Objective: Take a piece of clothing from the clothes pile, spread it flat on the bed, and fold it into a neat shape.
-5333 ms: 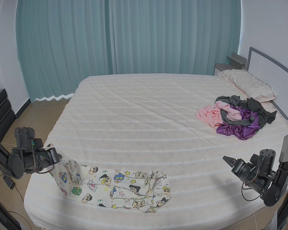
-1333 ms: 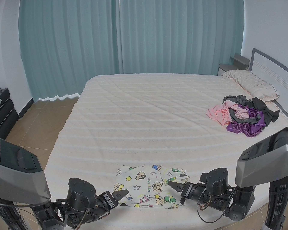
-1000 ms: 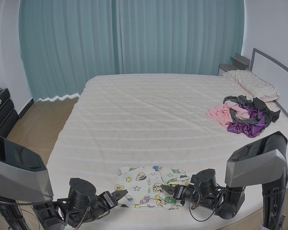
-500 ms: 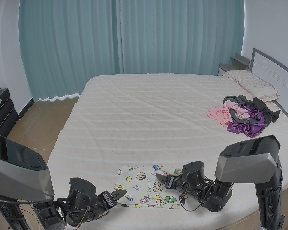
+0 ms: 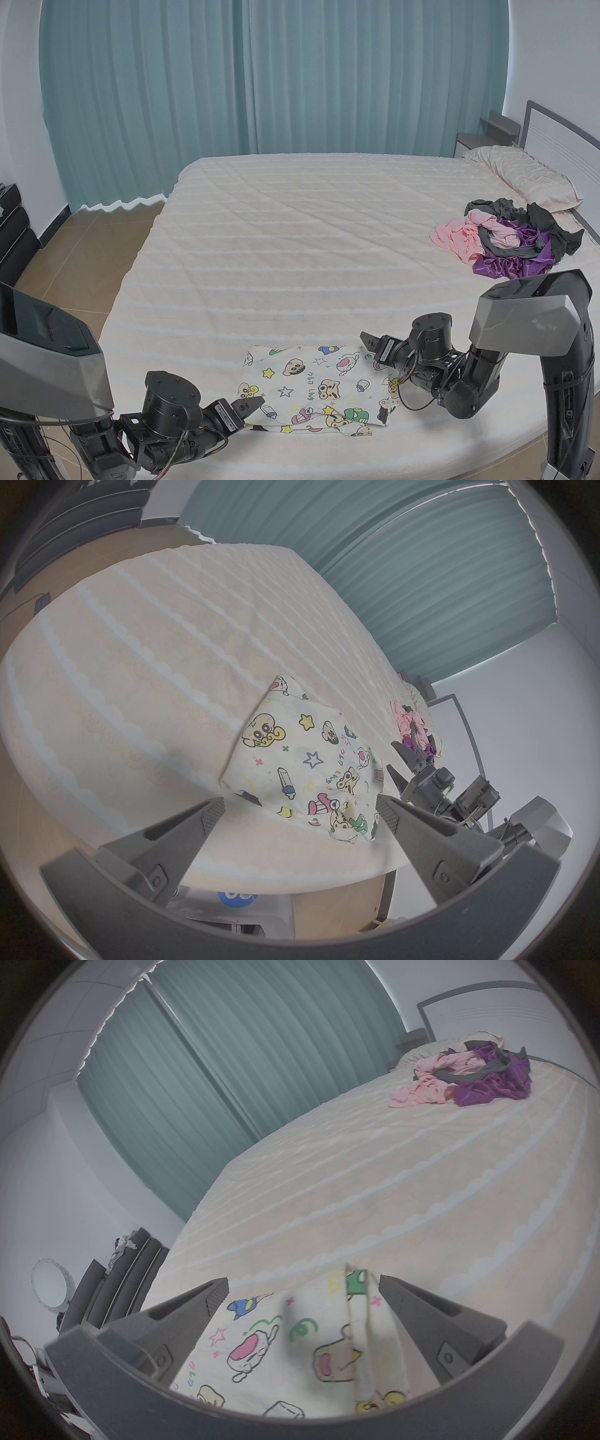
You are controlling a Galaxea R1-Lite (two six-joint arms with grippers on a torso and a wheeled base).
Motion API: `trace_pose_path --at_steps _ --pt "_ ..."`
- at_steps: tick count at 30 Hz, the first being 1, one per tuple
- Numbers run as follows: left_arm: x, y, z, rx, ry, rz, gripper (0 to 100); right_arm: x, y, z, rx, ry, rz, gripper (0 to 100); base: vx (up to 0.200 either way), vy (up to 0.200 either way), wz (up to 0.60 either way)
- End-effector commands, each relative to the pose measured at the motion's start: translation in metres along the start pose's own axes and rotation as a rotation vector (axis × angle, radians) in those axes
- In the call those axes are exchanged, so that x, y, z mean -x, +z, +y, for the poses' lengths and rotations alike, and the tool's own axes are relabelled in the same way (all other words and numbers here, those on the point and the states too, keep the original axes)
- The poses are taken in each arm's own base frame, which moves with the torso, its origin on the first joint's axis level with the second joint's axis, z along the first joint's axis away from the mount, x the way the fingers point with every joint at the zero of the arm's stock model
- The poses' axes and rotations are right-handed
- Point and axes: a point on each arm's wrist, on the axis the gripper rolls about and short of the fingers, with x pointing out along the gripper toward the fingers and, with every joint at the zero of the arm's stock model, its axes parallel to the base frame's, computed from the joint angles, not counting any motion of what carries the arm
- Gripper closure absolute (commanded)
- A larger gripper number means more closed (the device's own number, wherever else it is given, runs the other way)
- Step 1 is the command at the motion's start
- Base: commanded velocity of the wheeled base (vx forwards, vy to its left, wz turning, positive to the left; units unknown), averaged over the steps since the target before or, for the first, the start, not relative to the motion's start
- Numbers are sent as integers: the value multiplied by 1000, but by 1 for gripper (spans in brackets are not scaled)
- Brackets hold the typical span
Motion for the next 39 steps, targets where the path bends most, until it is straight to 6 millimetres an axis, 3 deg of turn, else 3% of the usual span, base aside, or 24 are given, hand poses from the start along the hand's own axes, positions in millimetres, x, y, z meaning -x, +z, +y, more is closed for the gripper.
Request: trace_pose_path --at_steps 1,5,8,16,28,38,39 --pt "-1 -1 0 0 1 8 0 29 18 -7 -21 -13 1 0 0 0 0" --pt "-1 -1 1 2 -1 21 0 58 7 -13 -2 -11 94 0 0 0 0" --pt "-1 3 2 19 0 9 0 78 -13 -20 29 -21 196 0 0 0 0" --pt "0 4 4 46 6 15 0 100 -46 -20 89 47 302 0 0 0 0" --pt "-2 4 5 46 10 17 0 93 -65 -9 130 92 348 0 0 0 0" --pt "-2 4 4 46 9 16 0 86 -69 -8 157 97 347 0 0 0 0" --pt "-2 4 5 46 9 16 0 85 -69 -8 163 97 345 100 0 0 0"
